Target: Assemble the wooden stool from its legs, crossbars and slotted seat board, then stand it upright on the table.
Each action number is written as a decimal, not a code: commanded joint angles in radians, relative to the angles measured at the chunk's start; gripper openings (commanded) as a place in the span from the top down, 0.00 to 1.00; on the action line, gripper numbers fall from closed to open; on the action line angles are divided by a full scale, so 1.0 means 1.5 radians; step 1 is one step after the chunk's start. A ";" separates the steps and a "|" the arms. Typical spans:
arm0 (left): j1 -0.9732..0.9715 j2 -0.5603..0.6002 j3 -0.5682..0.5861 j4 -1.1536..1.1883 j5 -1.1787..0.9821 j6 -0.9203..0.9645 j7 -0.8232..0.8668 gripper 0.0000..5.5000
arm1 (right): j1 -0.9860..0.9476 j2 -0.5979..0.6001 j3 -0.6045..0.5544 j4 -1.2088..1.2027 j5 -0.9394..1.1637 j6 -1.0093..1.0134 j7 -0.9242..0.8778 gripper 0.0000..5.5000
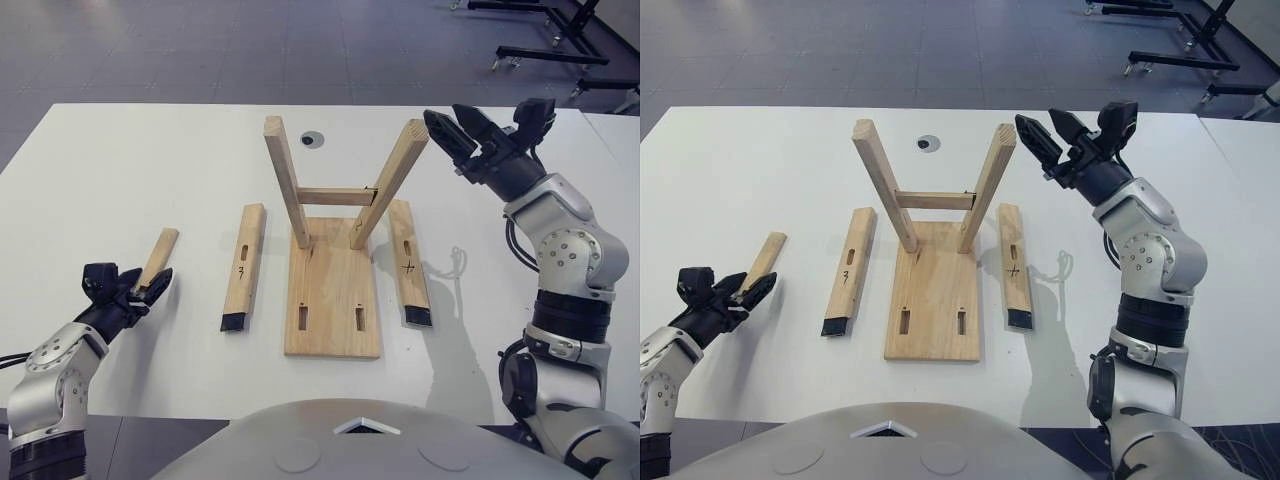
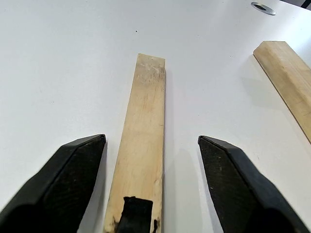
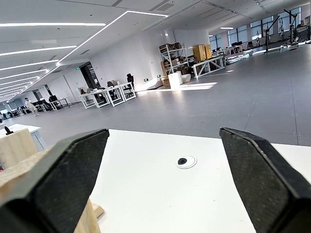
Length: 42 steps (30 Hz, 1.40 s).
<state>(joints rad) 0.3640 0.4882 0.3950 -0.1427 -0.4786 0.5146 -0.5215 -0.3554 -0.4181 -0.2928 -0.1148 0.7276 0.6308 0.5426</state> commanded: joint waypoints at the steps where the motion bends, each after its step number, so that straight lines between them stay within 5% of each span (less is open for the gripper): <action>1: 0.023 0.008 -0.020 0.013 0.003 0.042 -0.013 0.49 | -0.011 -0.008 0.003 -0.001 0.002 0.006 0.002 0.24; 11: 0.020 0.053 -0.065 0.045 0.067 0.045 -0.006 0.76 | -0.006 -0.006 0.001 -0.011 0.003 0.002 -0.005 0.24; 18: -0.009 0.043 -0.059 0.037 0.063 0.019 0.004 0.77 | -0.020 -0.006 0.003 -0.002 0.001 -0.003 -0.003 0.24; 26: -0.195 -0.013 -0.024 -0.085 0.061 -0.204 0.061 0.77 | -0.087 0.000 -0.054 -0.008 0.100 0.032 -0.022 0.24; 42: -0.468 -0.040 -0.269 -0.209 0.212 -0.295 0.059 0.77 | -0.151 0.093 0.035 -0.167 0.295 0.087 -0.154 0.24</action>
<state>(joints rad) -0.3038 0.4363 0.0187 -0.4585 -0.1844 0.0875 -0.4241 -0.5676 -0.2947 -0.2613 -0.3452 1.1581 0.7556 0.3316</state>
